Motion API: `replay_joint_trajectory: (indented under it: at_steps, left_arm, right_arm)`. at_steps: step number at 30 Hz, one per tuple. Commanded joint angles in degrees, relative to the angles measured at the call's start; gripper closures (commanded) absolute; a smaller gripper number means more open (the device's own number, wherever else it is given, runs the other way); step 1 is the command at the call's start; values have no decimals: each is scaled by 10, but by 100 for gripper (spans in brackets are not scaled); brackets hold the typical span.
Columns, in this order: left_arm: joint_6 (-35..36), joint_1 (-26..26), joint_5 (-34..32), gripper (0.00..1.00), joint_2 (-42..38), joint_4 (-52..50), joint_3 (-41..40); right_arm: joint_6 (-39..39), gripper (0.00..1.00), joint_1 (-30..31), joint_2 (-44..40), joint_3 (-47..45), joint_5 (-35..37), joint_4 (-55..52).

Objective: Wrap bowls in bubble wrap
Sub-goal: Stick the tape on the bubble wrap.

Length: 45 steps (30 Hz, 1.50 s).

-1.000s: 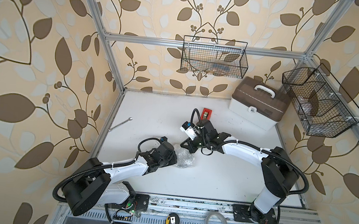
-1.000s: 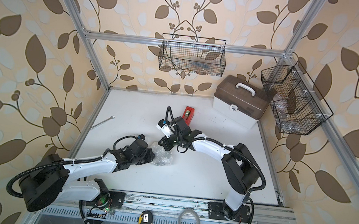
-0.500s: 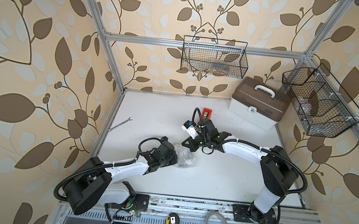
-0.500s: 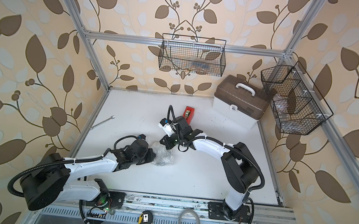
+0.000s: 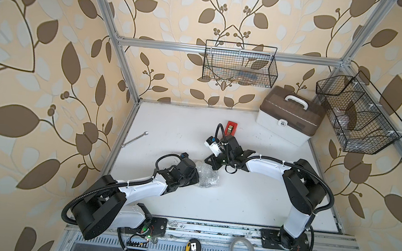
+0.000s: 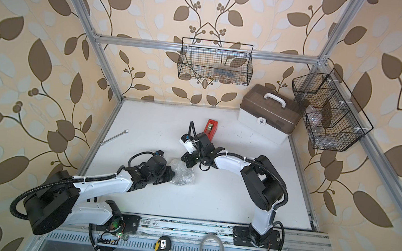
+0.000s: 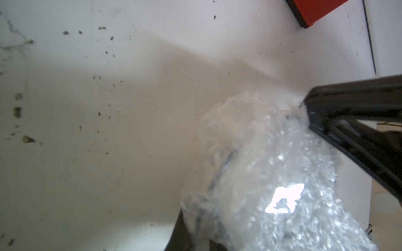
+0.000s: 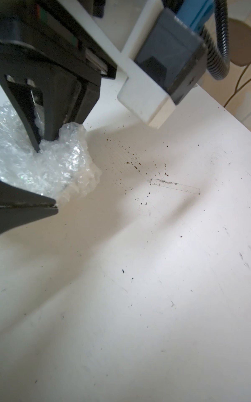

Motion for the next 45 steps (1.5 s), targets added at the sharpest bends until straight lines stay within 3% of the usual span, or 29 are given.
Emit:
replay_joint_trajectory:
  at_steps: [1, 7, 15, 21, 31, 35, 38, 40, 45]
  left_arm:
    - [21, -7, 8, 100, 24, -74, -11]
    - [23, -7, 7, 100, 24, -73, -11]
    - [22, -8, 6, 100, 24, -71, -13]
    - [22, -7, 5, 100, 27, -71, -10]
    - [20, -7, 5, 100, 24, -74, -12]
    - [21, -7, 5, 100, 20, -75, -11]
    - [22, -8, 6, 100, 20, -77, -10]
    - [23, -9, 4, 100, 19, -79, -10]
    - [23, -9, -1, 100, 10, -83, -15]
  right_arm:
    - [-12, 100, -1, 23, -16, 61, 15]
    - [-11, 94, 2, 22, -57, 98, 65]
    - [1, 83, -13, 21, -63, 70, 75]
    - [1, 81, -9, 24, -63, 53, 66]
    - [26, 73, -31, -78, -82, 52, 55]
    - [22, 60, -22, -109, -71, 32, 33]
    - [11, 58, -18, -98, -48, 2, 5]
    - [-7, 50, -14, -82, -33, -4, -17]
    - [-54, 48, 4, -33, 13, -17, -70]
